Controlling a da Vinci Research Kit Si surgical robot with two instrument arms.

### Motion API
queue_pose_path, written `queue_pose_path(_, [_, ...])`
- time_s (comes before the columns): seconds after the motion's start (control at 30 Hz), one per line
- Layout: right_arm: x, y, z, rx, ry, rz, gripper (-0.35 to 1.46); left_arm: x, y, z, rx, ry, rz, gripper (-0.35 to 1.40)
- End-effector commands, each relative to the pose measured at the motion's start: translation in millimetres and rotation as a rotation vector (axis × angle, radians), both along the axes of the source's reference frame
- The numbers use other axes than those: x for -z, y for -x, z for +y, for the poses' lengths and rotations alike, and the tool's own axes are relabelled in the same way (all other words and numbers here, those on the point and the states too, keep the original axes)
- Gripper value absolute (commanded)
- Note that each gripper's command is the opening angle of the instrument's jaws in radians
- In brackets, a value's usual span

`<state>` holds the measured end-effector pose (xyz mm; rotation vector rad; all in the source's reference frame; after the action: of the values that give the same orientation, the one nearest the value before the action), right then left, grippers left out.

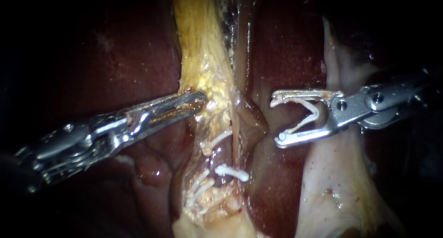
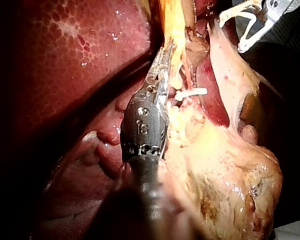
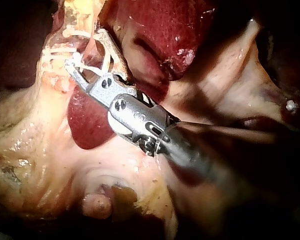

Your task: Clipping second clip right tube

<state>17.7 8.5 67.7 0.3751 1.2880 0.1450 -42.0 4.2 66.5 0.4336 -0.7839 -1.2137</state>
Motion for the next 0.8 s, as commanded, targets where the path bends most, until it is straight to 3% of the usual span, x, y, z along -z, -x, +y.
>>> queue_pose_path(0.03, [-0.1,0.0,-0.2,-0.004,-0.005,-0.004,0.6,0.2,-0.1,0.0,0.0,0.0,0.0,-0.35])
queue_pose_path(0.2, [-2.2,-1.7,-2.3,-0.025,-0.182,-0.022,0.6,2.6,-1.6,0.8,0.0,-0.008,0.0,-0.35])
queue_pose_path(0.3, [-4.6,-3.5,-3.9,-0.023,-0.264,-0.055,0.6,4.4,-2.5,1.3,0.015,-0.002,-0.007,-0.35])
queue_pose_path(0.5, [-10.5,-6.9,-7.4,-0.019,-0.388,-0.118,0.6,7.1,-3.7,1.1,0.034,0.006,-0.014,-0.35])
queue_pose_path(0.6, [-12.3,-8.5,-8.2,-0.022,-0.431,-0.13,0.59,7.9,-3.7,0.6,0.036,0.005,-0.012,-0.35])
queue_pose_path(0.8, [-13.1,-11.0,-8.5,-0.027,-0.476,-0.137,0.58,9.2,-3.3,-0.1,0.041,0.008,-0.015,-0.35])
